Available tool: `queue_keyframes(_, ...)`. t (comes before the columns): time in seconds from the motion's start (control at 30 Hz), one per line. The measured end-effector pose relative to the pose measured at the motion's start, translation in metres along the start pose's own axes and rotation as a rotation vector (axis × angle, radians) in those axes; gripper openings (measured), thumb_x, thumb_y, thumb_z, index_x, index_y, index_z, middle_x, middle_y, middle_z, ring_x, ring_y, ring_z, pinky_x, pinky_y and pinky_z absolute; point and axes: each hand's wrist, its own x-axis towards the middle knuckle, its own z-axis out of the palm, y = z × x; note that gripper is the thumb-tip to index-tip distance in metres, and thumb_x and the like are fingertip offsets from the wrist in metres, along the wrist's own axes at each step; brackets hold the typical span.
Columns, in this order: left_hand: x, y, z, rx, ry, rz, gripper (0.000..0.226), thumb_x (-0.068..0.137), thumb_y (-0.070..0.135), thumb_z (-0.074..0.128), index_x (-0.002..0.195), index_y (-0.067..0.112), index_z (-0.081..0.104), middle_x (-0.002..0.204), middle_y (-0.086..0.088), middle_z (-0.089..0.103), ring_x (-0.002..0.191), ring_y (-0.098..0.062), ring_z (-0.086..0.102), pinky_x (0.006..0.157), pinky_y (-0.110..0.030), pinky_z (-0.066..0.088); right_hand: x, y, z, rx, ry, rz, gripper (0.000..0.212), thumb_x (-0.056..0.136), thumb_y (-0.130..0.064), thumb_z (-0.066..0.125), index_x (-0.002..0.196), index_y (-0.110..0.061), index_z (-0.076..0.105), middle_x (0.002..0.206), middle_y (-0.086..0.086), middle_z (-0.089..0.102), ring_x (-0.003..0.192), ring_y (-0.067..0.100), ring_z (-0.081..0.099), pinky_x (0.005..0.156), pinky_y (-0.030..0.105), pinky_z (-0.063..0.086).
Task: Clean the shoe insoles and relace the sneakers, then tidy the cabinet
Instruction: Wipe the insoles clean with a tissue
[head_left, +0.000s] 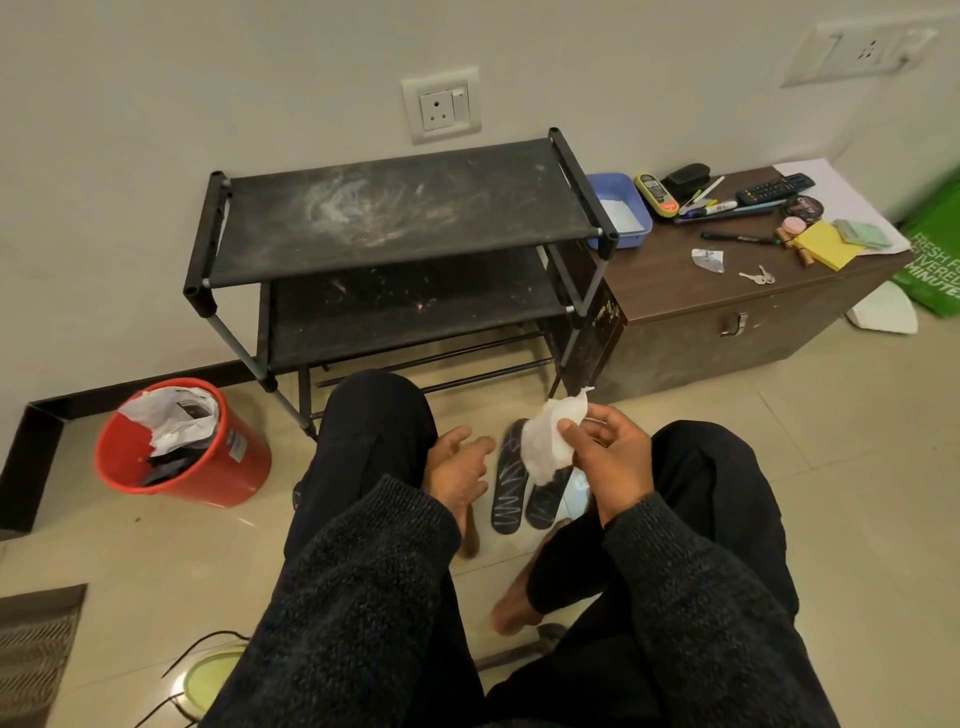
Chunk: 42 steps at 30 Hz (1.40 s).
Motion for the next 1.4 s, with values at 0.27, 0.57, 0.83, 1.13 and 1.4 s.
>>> queue_keyframes(0.27,-0.013,0.006,0.01,-0.071,-0.21,-0.109,0.028,0.092,0.033,0.071,0.111,0.012,0.072,0.106,-0.011,0.076,0.104,-0.026,0.071,0.089,-0.038,0.059,-0.01,0.003,0.01,-0.305,-0.357,-0.273,0.032,0.087,-0.004,0.073,0.117,-0.015,0.068,0.094,0.004,0.077,0.086,0.02,0.073,0.08,0.035,0.061)
queue_keyframes(0.57,-0.007,0.007,0.003,-0.255,-0.172,-0.075,0.026,0.093,0.013,0.069,0.118,0.005,0.068,0.111,-0.016,0.074,0.104,-0.028,0.07,0.083,-0.037,0.059,-0.013,-0.001,0.008,-0.094,-0.408,-0.016,0.024,0.089,-0.004,0.071,0.113,-0.007,0.068,0.095,0.014,0.077,0.095,0.035,0.072,0.084,0.044,0.06)
queue_keyframes(0.83,-0.007,0.007,0.002,-0.255,-0.127,-0.029,0.022,0.094,0.011,0.068,0.115,0.006,0.069,0.102,-0.014,0.077,0.088,-0.022,0.074,0.067,-0.031,0.06,-0.01,0.003,0.007,-0.202,-0.363,-0.067,0.027,0.084,-0.01,0.079,0.11,-0.011,0.071,0.099,0.01,0.075,0.094,0.028,0.072,0.082,0.038,0.061)
queue_keyframes(1.13,-0.01,0.01,0.003,-0.39,-0.177,-0.012,0.019,0.095,0.006,0.064,0.114,0.006,0.068,0.104,-0.015,0.076,0.09,-0.021,0.076,0.074,-0.03,0.063,-0.01,-0.001,0.005,0.175,-0.482,0.368,0.047,0.081,-0.008,0.078,0.126,-0.008,0.063,0.119,0.019,0.07,0.109,0.032,0.069,0.093,0.047,0.057)
queue_keyframes(1.4,0.002,0.004,-0.001,-0.219,0.033,0.085,0.038,0.091,0.02,0.073,0.126,0.021,0.058,0.12,-0.011,0.069,0.106,-0.025,0.07,0.098,-0.043,0.055,-0.004,0.003,0.001,0.236,-0.297,0.342,0.031,0.08,0.004,0.076,0.109,0.003,0.067,0.107,0.021,0.072,0.09,0.031,0.068,0.076,0.04,0.063)
